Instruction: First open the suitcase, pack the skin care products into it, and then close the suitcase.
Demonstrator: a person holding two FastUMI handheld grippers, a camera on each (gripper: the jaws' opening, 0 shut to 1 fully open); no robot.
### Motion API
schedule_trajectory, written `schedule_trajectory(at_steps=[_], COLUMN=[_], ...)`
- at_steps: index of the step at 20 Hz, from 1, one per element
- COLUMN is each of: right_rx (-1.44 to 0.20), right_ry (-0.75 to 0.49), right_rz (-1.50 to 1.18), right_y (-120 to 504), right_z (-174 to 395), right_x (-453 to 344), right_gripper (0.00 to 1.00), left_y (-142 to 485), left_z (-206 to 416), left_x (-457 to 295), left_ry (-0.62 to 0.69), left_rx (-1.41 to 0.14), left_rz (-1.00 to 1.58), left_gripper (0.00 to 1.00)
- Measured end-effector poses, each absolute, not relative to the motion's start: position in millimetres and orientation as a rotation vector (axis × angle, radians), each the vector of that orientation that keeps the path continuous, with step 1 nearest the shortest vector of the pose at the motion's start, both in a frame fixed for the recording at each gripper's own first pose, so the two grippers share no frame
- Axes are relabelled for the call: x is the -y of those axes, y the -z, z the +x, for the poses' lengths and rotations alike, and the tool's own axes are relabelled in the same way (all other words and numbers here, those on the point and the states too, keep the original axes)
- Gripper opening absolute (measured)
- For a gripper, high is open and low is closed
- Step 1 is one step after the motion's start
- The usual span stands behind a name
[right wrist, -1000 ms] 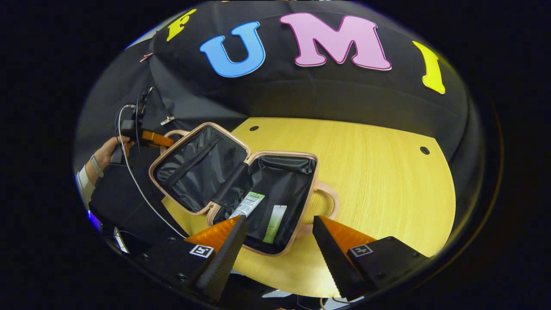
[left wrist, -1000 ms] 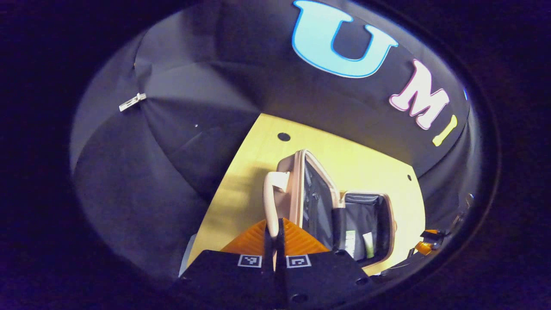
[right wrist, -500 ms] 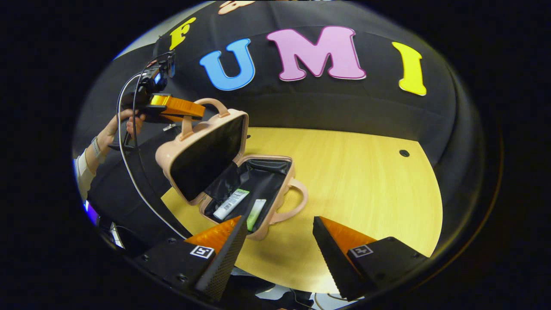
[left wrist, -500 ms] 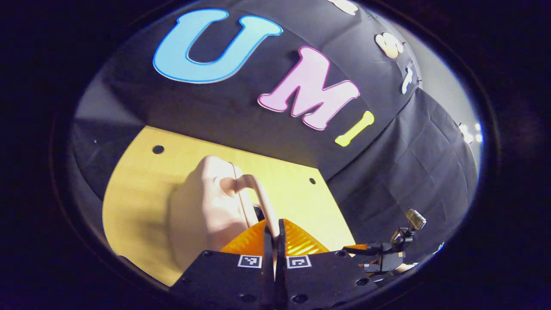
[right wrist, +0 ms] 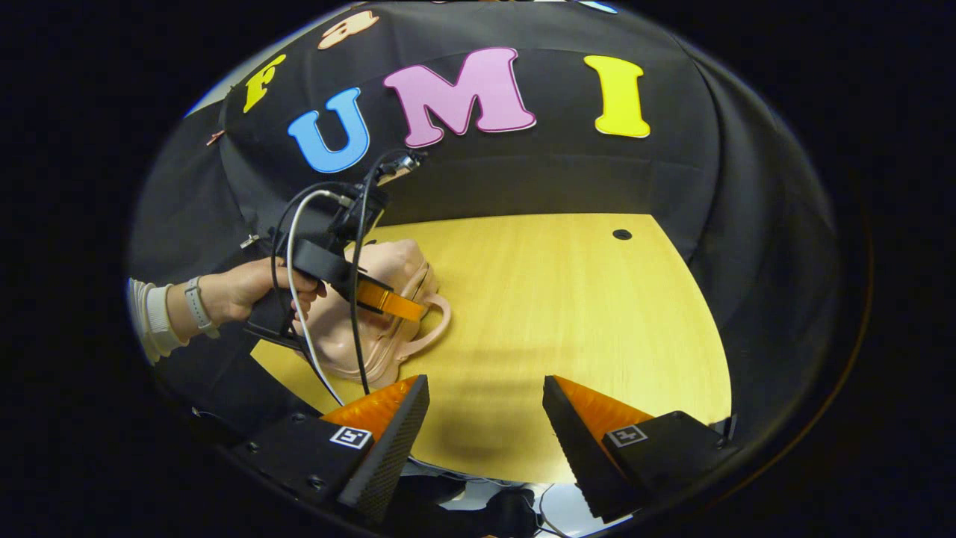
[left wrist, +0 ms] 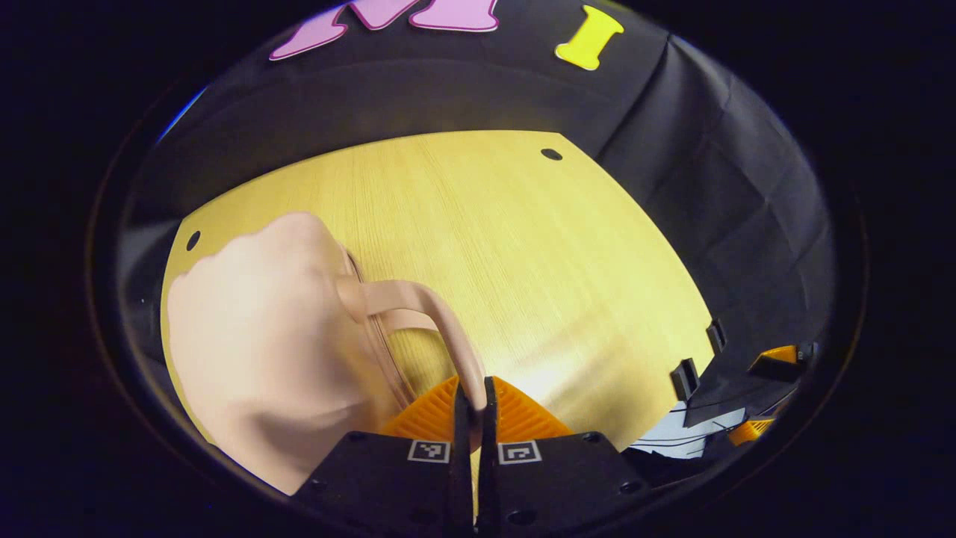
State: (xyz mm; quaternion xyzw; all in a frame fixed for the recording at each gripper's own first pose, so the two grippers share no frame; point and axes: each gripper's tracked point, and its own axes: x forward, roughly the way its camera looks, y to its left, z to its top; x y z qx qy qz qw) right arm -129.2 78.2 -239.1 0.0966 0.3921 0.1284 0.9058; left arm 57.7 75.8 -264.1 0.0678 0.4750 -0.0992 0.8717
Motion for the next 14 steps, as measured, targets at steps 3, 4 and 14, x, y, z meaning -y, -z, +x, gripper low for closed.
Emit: schedule_trajectory(at_steps=[3, 4, 14], right_rx=[-0.744, -0.711, -0.211], right_ry=[-0.277, -0.29, -0.35], right_rz=[0.116, 0.08, -0.037], right_y=[233.9, 230.4, 83.2], right_z=[-120.4, -118.4, 18.8], right_x=[-64.4, -60.5, -65.0], right_gripper=[0.97, 0.97, 0.98], left_y=[266.3, 262.0, 4.6], left_z=[70.1, 72.7, 1.2], left_x=[-74.7, -69.7, -45.5], left_ry=[0.156, 0.145, -0.079], left_rx=[-0.912, -0.869, -0.129], left_rz=[0.184, 0.177, 0.148], left_gripper=[0.21, 0.28, 0.86])
